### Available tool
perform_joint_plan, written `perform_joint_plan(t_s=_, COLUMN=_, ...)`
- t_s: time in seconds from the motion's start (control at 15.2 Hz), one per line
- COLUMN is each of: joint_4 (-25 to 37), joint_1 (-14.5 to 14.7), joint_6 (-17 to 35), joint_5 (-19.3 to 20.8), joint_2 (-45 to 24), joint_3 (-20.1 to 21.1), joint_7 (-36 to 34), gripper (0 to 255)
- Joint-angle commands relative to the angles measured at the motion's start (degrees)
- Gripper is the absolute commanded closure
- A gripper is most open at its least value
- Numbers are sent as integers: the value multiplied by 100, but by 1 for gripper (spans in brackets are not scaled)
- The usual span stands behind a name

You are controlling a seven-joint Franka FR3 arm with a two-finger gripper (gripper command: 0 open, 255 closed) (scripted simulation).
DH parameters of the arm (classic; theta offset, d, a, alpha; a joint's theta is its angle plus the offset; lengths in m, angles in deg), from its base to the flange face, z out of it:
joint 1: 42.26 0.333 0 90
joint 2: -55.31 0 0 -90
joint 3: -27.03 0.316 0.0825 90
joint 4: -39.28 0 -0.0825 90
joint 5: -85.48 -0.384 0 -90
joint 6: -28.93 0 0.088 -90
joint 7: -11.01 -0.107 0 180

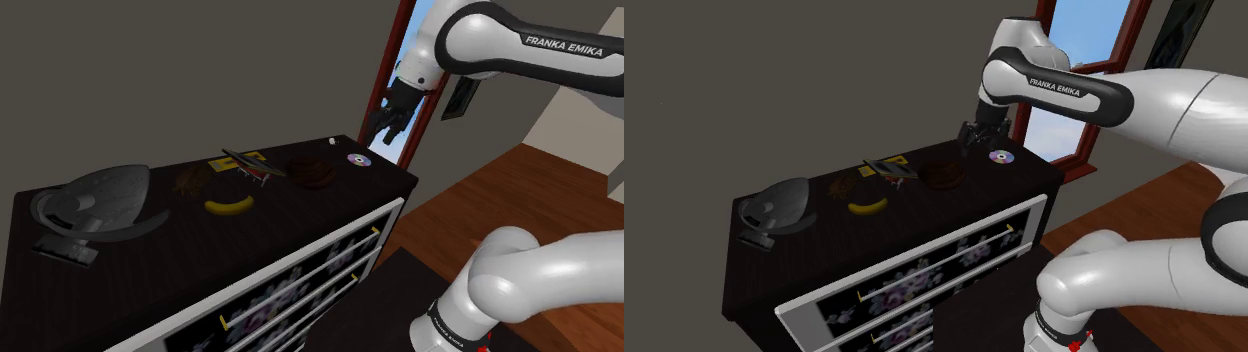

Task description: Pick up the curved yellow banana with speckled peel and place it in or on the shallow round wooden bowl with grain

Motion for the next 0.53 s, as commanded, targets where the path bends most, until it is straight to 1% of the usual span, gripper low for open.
perform_joint_plan(t_s=0.0, joint_4=-65, joint_1=95, joint_6=345, joint_5=-69, joint_2=-237, joint_3=74, joint_7=39, gripper=0)
perform_joint_plan(t_s=0.46, joint_4=-47, joint_1=435, joint_6=1442, joint_5=-294, joint_2=-1232, joint_3=426, joint_7=90, gripper=0)
